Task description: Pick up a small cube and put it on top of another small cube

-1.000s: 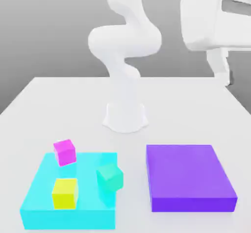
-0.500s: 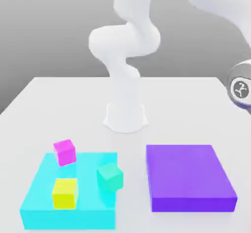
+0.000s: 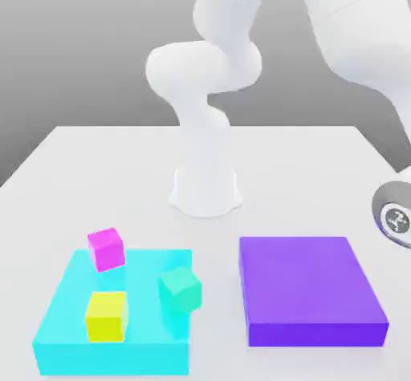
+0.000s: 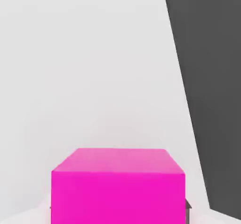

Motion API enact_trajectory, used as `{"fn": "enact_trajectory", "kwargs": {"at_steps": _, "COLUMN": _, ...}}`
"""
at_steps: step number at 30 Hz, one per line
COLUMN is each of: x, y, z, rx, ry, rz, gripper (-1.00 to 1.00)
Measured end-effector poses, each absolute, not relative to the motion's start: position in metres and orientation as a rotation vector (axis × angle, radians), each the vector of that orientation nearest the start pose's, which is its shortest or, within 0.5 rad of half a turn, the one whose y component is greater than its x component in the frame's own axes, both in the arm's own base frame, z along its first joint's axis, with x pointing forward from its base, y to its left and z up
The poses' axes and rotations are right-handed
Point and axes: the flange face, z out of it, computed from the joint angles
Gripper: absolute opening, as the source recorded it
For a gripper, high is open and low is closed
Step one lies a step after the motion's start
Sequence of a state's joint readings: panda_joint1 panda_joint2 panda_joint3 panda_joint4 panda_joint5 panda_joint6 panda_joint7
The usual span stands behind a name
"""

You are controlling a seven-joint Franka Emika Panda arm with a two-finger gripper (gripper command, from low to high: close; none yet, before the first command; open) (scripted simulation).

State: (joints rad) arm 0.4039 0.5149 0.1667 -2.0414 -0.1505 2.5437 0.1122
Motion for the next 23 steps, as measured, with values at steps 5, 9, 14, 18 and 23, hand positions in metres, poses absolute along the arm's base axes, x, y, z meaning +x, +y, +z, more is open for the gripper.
{"fn": "enact_trajectory", "kwargs": {"at_steps": 5, "x": 0.534, "y": 0.201, "z": 0.234, "rx": -3.156, "ry": -0.490, "rz": -0.020, "gripper": -1.00}}
{"fn": "enact_trajectory", "kwargs": {"at_steps": 9, "x": 0.538, "y": 0.100, "z": 0.263, "rx": -3.204, "ry": -0.147, "rz": -0.024, "gripper": -1.00}}
{"fn": "enact_trajectory", "kwargs": {"at_steps": 14, "x": 0.510, "y": -0.035, "z": 0.294, "rx": -3.168, "ry": 0.354, "rz": -0.014, "gripper": -1.00}}
{"fn": "enact_trajectory", "kwargs": {"at_steps": 18, "x": 0.462, "y": -0.150, "z": 0.287, "rx": -3.037, "ry": 0.806, "rz": 0.000, "gripper": -1.00}}
{"fn": "enact_trajectory", "kwargs": {"at_steps": 23, "x": 0.462, "y": -0.137, "z": 0.253, "rx": -3.043, "ry": 0.773, "rz": 0.002, "gripper": 1.00}}
